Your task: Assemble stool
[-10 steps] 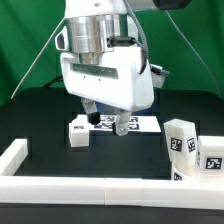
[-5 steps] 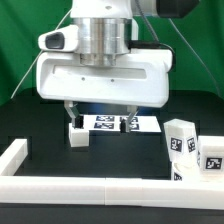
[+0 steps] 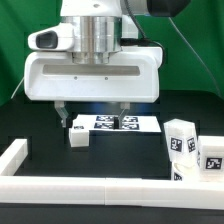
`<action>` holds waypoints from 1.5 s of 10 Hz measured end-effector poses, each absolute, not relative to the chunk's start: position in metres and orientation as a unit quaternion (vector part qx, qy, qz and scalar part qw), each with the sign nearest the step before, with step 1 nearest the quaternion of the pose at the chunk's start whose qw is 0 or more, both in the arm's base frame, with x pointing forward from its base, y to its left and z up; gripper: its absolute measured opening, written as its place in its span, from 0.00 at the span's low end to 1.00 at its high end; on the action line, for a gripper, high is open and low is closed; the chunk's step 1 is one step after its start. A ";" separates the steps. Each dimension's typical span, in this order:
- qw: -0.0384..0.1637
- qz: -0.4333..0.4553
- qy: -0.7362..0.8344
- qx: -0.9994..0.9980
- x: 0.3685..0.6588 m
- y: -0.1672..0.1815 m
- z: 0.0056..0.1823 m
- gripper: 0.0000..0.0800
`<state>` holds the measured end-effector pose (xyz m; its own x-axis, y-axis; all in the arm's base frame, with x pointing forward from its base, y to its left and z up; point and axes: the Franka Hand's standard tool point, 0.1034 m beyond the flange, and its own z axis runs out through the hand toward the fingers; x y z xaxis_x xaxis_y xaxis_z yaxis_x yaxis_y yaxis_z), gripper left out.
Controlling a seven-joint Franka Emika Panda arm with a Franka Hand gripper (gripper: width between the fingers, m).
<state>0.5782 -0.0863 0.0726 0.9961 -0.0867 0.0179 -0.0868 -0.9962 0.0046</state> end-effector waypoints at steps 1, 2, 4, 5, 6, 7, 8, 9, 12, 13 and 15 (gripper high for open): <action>0.010 0.009 -0.030 0.999 0.566 -0.094 0.064 0.81; 0.019 0.012 -0.006 1.000 0.549 -0.103 0.055 0.81; 0.024 0.005 -0.006 1.000 0.529 -0.114 0.044 0.81; 0.023 0.008 -0.007 1.000 0.534 -0.112 0.047 0.81; 0.022 0.006 -0.007 1.000 0.535 -0.111 0.047 0.81; 0.021 0.002 -0.009 1.000 0.533 -0.111 0.046 0.81; 0.010 -0.031 -0.015 0.999 0.528 -0.106 0.044 0.81; 0.017 -0.059 -0.009 0.998 0.528 -0.103 0.044 0.81; 0.026 -0.135 0.043 0.990 0.518 -0.104 0.039 0.81; 0.023 -0.166 0.050 0.985 0.515 -0.104 0.038 0.81; 0.015 -0.225 0.036 0.974 0.513 -0.099 0.036 0.81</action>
Offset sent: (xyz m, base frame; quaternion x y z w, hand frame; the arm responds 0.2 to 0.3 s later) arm -0.0416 -0.0094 -0.0191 0.0332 0.0181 -0.0147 0.9992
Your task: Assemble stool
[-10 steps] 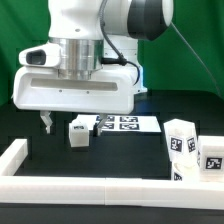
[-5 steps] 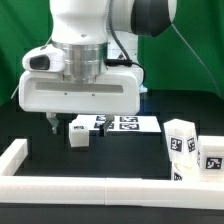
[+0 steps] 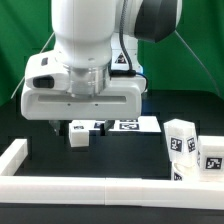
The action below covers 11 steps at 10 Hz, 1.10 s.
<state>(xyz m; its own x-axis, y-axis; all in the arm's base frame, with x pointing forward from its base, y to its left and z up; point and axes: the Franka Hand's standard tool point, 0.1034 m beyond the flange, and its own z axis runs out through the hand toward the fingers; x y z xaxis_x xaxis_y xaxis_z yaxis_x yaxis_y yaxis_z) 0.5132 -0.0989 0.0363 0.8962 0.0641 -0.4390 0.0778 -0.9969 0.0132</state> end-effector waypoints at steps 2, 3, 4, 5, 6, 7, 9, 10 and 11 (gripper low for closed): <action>0.012 -0.299 0.032 0.954 0.506 -0.098 0.035 0.81; 0.017 -0.334 0.036 0.942 0.500 -0.102 0.032 0.81; 0.017 -0.373 0.033 0.927 0.492 -0.107 0.029 0.81; 0.018 -0.394 0.032 0.919 0.489 -0.108 0.027 0.81; 0.020 -0.426 0.032 0.904 0.481 -0.109 0.027 0.81; 0.018 -0.447 0.028 0.894 0.477 -0.110 0.024 0.81; 0.017 -0.470 0.023 0.882 0.474 -0.112 0.021 0.81; 0.017 -0.468 0.023 0.883 0.475 -0.112 0.022 0.81; 0.018 -0.469 0.021 0.883 0.473 -0.112 0.021 0.81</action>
Offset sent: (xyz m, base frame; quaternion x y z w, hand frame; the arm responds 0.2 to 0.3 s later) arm -0.0132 -0.0190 -0.0080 -0.0102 -0.2154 -0.0228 0.9762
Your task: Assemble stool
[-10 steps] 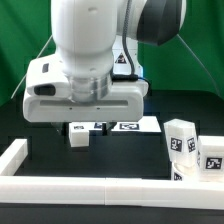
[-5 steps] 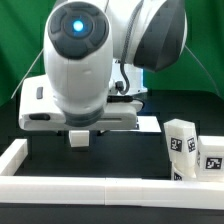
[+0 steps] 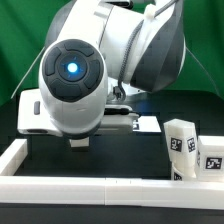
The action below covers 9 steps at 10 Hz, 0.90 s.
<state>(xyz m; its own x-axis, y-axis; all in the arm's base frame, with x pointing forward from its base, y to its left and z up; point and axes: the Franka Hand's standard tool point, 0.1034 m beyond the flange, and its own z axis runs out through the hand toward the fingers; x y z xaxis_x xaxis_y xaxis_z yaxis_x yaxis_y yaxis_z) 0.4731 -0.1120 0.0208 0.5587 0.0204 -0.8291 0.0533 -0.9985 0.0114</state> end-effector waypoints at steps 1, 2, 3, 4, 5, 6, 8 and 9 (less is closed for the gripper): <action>0.018 -0.475 0.013 0.879 0.467 -0.112 0.017 0.81; 0.018 -0.482 0.008 0.876 0.459 -0.114 0.014 0.81; 0.018 -0.482 0.008 0.876 0.457 -0.115 0.011 0.81; 0.019 -0.480 0.008 0.877 0.456 -0.115 0.009 0.81; 0.019 -0.478 0.009 0.878 0.456 -0.116 0.008 0.81; 0.020 -0.473 0.011 0.881 0.459 -0.117 0.007 0.81; 0.020 -0.466 0.012 0.884 0.463 -0.118 0.007 0.64; 0.022 -0.466 0.011 0.885 0.463 -0.118 0.007 0.44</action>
Offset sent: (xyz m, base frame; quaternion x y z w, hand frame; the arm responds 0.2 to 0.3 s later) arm -0.0135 0.0050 -0.0124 0.0077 0.0111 0.0017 0.9999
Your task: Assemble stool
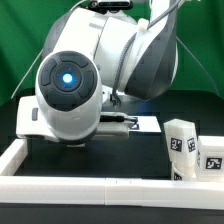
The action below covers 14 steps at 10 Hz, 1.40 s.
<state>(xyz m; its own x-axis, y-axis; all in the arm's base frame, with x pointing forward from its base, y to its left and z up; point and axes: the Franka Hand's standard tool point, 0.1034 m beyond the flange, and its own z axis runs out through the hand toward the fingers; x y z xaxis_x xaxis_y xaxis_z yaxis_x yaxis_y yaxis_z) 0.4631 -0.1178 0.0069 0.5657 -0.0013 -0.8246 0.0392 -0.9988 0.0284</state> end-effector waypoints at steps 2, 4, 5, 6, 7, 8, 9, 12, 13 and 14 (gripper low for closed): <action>0.024 -0.466 0.007 0.884 0.463 -0.118 0.007 0.42; 0.024 -0.465 0.006 0.885 0.463 -0.119 0.009 0.42; 0.022 -0.464 0.003 0.886 0.466 -0.120 0.018 0.42; 0.016 -0.470 -0.001 0.883 0.469 -0.113 0.040 0.42; 0.014 -0.466 -0.011 0.885 0.476 -0.104 0.068 0.42; 0.022 -0.452 -0.038 0.891 0.483 -0.094 0.080 0.42; 0.027 -0.440 -0.059 0.896 0.491 -0.081 0.090 0.42; 0.033 -0.420 -0.085 0.903 0.500 -0.045 0.097 0.42; 0.034 -0.406 -0.086 0.909 0.504 -0.047 0.096 0.42; 0.034 -0.406 -0.086 0.909 0.504 -0.047 0.096 0.42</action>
Offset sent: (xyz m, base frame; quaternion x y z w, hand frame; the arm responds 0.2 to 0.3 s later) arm -0.0027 -0.0010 0.0021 0.0035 0.0131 0.0032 0.9999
